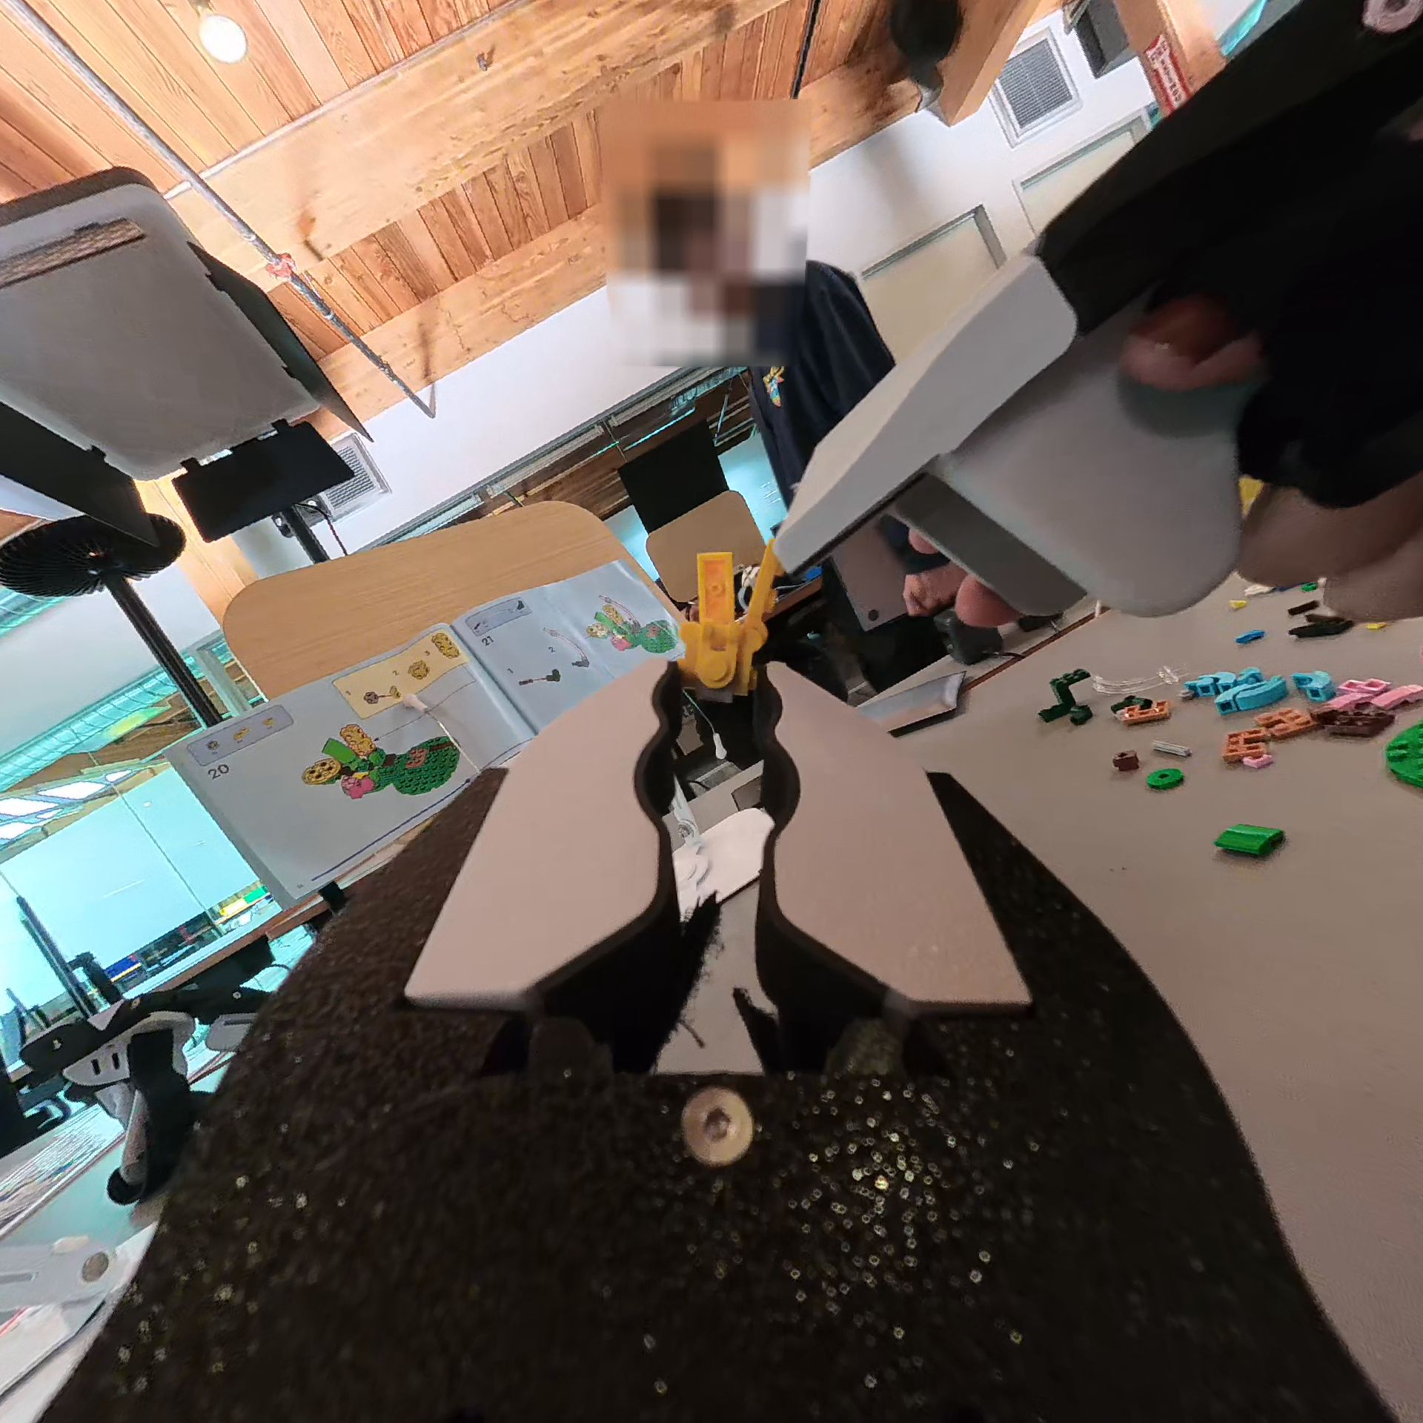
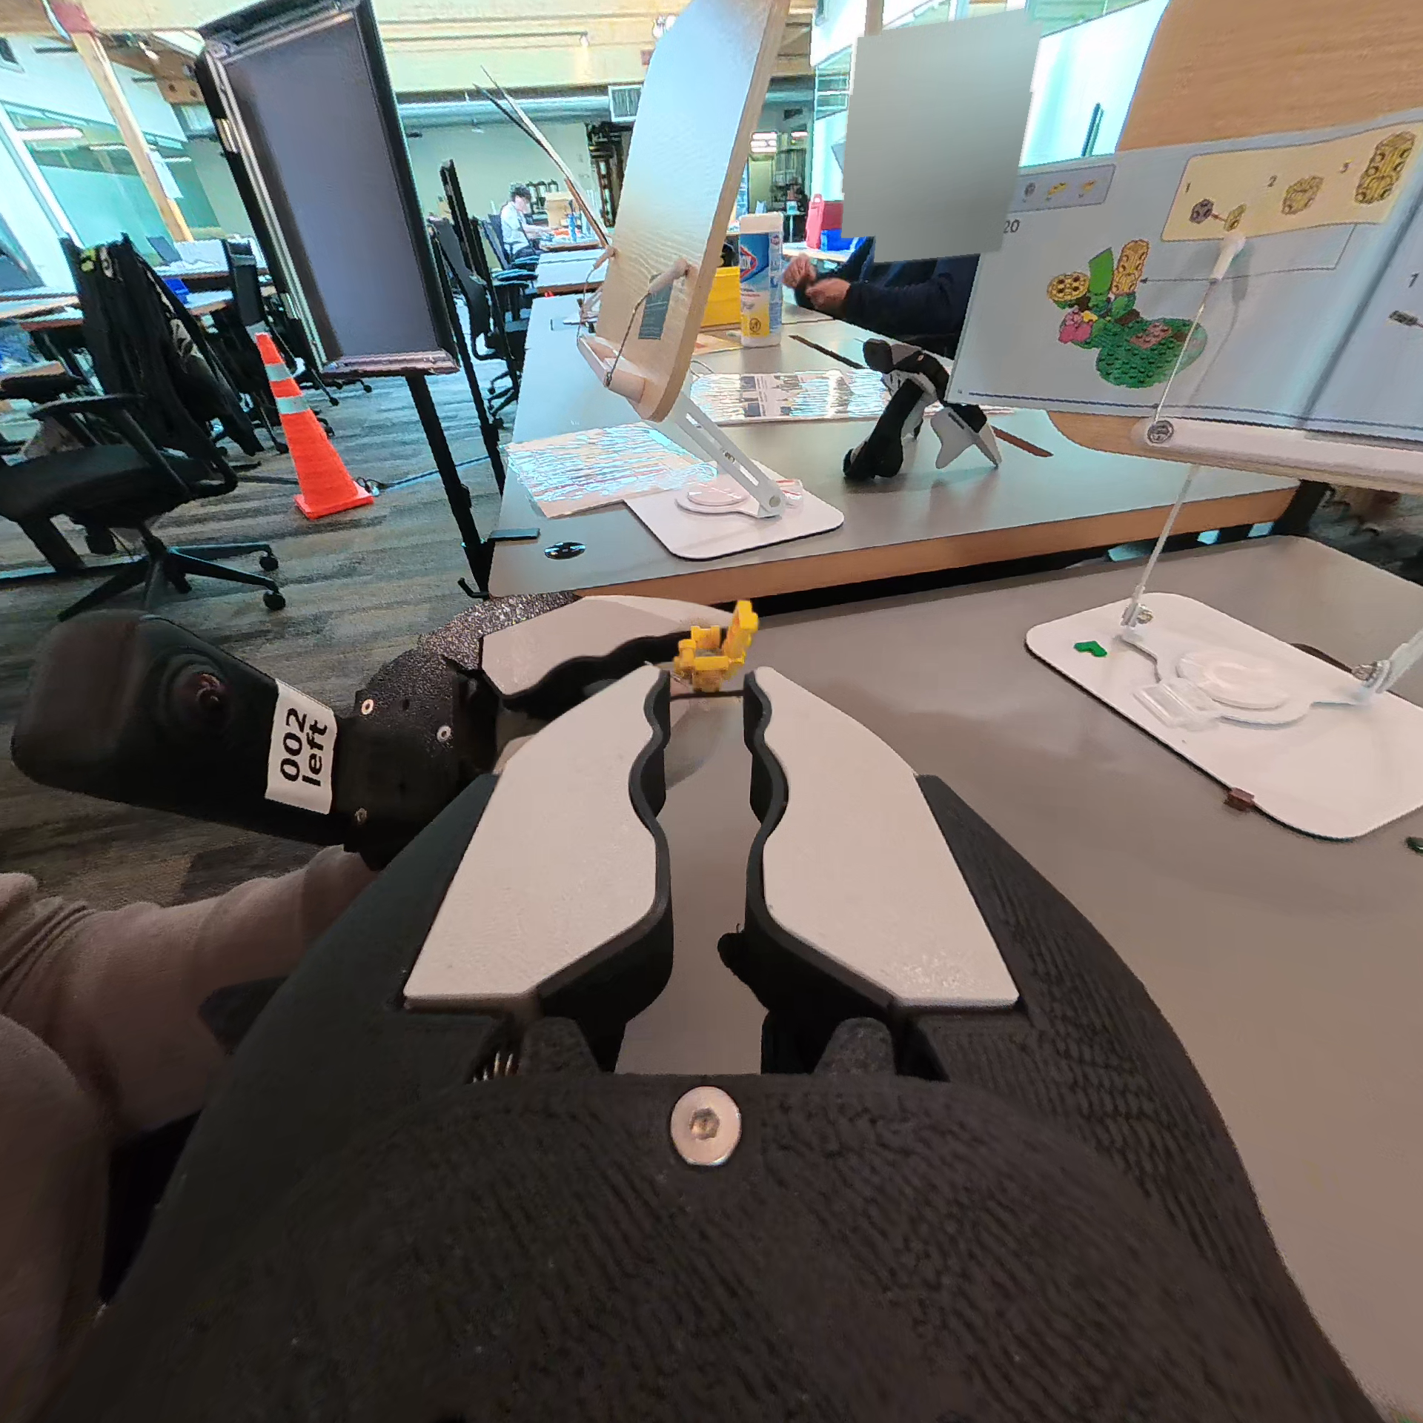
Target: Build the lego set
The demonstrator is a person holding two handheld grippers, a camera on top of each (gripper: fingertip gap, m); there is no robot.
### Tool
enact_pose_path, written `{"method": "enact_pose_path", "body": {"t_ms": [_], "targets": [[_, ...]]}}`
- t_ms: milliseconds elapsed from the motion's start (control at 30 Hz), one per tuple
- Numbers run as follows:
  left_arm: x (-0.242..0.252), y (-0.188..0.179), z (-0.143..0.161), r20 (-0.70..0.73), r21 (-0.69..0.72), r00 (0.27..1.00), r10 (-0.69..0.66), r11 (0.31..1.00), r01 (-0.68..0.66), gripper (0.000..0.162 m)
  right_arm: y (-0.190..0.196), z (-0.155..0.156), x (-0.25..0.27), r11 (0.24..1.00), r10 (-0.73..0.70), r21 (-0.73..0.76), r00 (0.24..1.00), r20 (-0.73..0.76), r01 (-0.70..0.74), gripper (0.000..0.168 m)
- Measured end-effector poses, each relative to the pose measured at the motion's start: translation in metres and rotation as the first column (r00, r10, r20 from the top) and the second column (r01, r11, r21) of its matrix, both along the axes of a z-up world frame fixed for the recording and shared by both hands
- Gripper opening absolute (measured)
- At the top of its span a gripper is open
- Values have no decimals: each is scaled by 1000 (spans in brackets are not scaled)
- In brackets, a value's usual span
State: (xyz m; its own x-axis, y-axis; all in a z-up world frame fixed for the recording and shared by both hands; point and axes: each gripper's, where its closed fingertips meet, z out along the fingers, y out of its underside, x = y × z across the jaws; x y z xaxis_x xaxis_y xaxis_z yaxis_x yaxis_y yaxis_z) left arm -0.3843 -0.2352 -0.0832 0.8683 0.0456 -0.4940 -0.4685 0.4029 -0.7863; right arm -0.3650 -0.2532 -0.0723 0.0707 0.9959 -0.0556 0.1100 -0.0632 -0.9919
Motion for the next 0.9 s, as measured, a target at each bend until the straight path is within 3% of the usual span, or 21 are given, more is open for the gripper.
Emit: {"method": "enact_pose_path", "body": {"t_ms": [133, 700, 833, 900], "targets": [[4, 1, -1, -16, -5, 1000, -6, 1000, 6, 17, 1, -1, -2, 1000, -8, 8, 1000, -3, 8, 6], [6, 4, -6, -20, -32, 1000, -8, 999, 7, 17, 4, 2, 0, 999, -30, 33, 1000, -10, 30, 6], [5, 5, -6, -15, -31, 1000, 9, 999, -10, 17, 8, -5, -1, 999, -39, -36, 999, 9, 39, 40], [6, 5, -5, -20, -26, 1000, 9, 1000, -10, 17, 7, -13, -5, 999, -29, -37, 999, 42, 31, 40]]}}
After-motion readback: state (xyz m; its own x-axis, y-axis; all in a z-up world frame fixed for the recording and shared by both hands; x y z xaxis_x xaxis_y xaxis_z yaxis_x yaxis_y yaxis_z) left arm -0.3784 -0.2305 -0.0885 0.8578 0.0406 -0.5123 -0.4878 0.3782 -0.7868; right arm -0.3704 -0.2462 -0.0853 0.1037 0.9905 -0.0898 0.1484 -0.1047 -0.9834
